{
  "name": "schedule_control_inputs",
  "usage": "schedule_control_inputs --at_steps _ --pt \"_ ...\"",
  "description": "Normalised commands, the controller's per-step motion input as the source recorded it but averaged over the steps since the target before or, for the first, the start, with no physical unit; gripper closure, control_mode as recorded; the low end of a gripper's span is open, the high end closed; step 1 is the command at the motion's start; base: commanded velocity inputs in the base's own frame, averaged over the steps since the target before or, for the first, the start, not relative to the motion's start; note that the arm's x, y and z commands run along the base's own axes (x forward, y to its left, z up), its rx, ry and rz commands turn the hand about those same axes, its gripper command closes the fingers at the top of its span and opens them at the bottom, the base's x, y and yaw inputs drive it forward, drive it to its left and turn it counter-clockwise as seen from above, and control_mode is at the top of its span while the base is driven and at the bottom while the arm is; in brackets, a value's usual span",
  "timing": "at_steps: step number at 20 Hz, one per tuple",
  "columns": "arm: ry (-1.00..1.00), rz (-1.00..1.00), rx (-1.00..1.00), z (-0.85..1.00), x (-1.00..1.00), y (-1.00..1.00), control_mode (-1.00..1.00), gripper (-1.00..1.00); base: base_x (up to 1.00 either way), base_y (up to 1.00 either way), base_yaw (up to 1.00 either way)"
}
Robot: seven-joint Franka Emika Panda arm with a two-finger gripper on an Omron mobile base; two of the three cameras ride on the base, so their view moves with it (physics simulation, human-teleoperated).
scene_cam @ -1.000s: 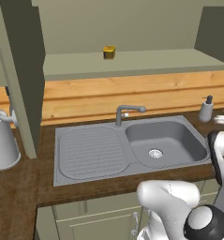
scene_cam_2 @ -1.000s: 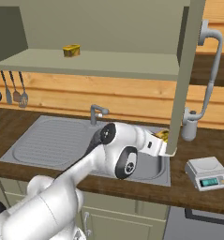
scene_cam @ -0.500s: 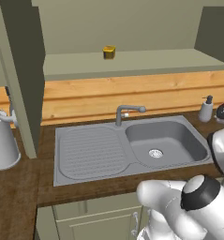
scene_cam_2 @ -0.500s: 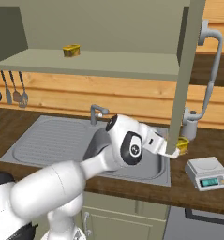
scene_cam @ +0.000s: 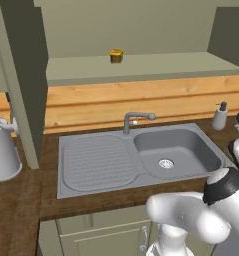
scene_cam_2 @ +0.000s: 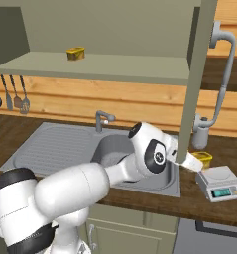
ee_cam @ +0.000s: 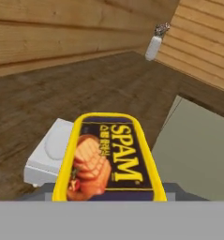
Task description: Pick the canned food and place it on the digital scale for weighing, and close the cabinet.
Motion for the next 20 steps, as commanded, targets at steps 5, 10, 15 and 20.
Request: schedule_control_inputs --at_steps 5,10,15,20 --pt "0.00 0.00 0.04 -0.26 0.00 -0.37 -1.00 1.00 0.00 0.00 0.00" --pt "0.00 0.00 0.00 -0.41 0.08 -0.12 -1.00 1.00 0.00 0.00 0.00" --pt "-0.09 0.00 0.00 -0.40 0.09 0.00 -1.00 1.00 0.00 0.00 0.00" --pt "-0.22 0.00 0.01 -0.02 0.18 0.00 -1.00 1.00 0.00 0.00 0.00"
